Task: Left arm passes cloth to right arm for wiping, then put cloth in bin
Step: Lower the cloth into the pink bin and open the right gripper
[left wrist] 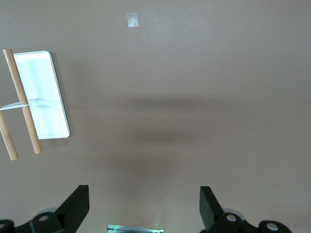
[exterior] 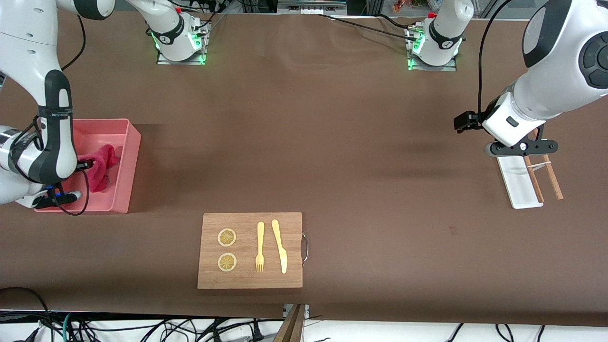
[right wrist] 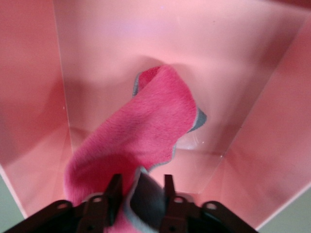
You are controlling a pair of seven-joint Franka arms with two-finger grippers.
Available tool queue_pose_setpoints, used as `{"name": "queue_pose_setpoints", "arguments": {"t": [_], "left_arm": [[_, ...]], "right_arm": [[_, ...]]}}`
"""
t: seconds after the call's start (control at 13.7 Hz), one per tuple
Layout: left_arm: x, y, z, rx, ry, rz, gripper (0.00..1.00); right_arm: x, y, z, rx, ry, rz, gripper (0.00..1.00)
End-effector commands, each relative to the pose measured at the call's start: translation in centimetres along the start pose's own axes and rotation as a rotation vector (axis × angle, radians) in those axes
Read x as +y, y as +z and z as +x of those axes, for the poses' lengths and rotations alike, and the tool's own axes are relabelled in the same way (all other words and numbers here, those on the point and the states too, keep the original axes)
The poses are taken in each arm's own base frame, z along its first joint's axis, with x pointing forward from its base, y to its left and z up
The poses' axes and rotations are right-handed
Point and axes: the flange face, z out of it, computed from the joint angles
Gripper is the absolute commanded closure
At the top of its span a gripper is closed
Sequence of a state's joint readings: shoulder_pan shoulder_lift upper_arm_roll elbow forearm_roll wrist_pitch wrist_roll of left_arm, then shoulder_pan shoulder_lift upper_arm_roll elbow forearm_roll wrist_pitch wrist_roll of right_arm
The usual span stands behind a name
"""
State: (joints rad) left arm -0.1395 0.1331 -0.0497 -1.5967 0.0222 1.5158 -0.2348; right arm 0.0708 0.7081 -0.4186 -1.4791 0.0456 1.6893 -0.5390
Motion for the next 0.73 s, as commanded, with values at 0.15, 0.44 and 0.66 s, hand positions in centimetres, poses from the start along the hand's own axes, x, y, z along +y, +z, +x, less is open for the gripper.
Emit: {"name": "queue_pose_setpoints", "arguments": {"t": [0.15,0.44,0.66], "left_arm": [[0.0,-0.9,0.2,0.012,-0.017,0.033,0.00],[0.3,-0.9,0.0,0.011,-0.019,0.031,0.00],[0.2,-1.0,0.2,0.015,-0.017,0.030,0.00]], "right_arm": [[-0.7,-7.5,-3.6,0.067,-0.018,0.023,0.00],[-2.5,-13.5,-5.6,0.030,-0.026,0.040,0.00],[-3.8,-17.4,-8.0,0.020,-0.034,0.059,0.00]]}}
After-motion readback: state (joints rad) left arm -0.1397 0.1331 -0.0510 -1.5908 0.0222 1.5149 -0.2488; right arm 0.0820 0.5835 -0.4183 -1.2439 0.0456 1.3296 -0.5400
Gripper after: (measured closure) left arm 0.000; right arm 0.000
